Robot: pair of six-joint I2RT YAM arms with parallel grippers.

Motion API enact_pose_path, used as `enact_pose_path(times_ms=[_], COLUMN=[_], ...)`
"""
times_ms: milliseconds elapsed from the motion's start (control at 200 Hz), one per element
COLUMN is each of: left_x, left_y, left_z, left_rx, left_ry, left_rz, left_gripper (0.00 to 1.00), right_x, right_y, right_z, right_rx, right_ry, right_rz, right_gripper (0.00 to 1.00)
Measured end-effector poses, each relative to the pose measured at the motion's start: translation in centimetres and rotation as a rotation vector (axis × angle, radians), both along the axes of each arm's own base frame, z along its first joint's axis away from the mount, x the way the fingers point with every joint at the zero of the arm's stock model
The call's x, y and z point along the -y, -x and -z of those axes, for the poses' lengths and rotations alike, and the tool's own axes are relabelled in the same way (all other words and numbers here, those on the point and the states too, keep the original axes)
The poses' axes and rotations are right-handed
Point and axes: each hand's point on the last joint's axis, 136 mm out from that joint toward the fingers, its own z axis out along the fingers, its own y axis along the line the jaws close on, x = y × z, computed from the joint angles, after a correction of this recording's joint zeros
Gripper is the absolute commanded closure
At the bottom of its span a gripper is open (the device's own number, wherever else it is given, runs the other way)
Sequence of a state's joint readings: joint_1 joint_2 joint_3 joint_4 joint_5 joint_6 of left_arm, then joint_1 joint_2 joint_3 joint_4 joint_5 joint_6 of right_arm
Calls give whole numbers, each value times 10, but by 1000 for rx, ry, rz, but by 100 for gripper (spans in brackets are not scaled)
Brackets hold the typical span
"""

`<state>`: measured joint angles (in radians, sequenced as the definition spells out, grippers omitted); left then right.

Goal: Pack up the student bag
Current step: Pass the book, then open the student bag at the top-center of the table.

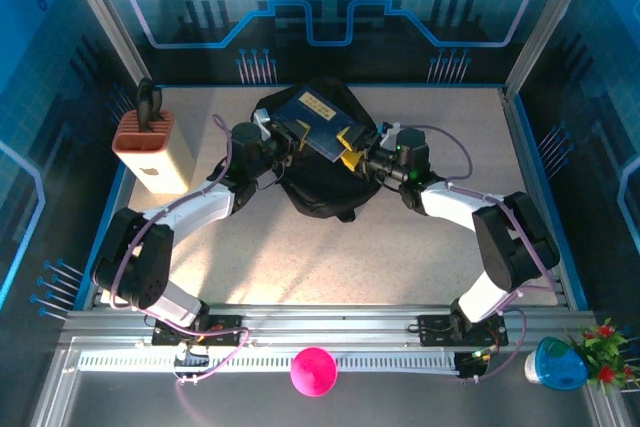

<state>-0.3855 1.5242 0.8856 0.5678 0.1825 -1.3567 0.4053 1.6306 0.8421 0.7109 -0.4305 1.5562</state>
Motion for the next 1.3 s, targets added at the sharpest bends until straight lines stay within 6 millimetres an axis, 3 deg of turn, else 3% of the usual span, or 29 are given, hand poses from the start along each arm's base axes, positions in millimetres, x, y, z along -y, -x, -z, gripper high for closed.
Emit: enact_pose_path(times_ms=[130, 280, 385, 505, 625, 865, 1086, 1301], left_x=[2, 2, 4, 8, 13, 44, 103, 149], left_y=[0, -1, 0, 0, 4, 22, 35, 47], left_z=[0, 8, 11, 10, 11, 38, 65, 94], left_rx=[0, -15, -19, -14, 13, 26, 68, 114], left_ry=[0, -17, -73, -173, -288, -486, -654, -800], left_rz=[7, 9, 31, 66, 113, 266, 471, 655], left_gripper=[89, 71, 51, 40, 33, 29, 34, 46], right_x=[-4, -3, 2, 21, 55, 123, 177, 219], right_y=[-2, -3, -3, -4, -4, 4, 21, 39], right_z=[-5, -10, -5, -4, -15, -37, -31, -22], right_rx=[12, 45, 37, 46, 87, 161, 138, 98], right_ry=[-23, -26, 3, 61, 130, 296, 466, 595], right_rz=[-6, -11, -13, 15, 75, 217, 332, 406], right_gripper=[66, 92, 97, 100, 100, 100, 100, 100])
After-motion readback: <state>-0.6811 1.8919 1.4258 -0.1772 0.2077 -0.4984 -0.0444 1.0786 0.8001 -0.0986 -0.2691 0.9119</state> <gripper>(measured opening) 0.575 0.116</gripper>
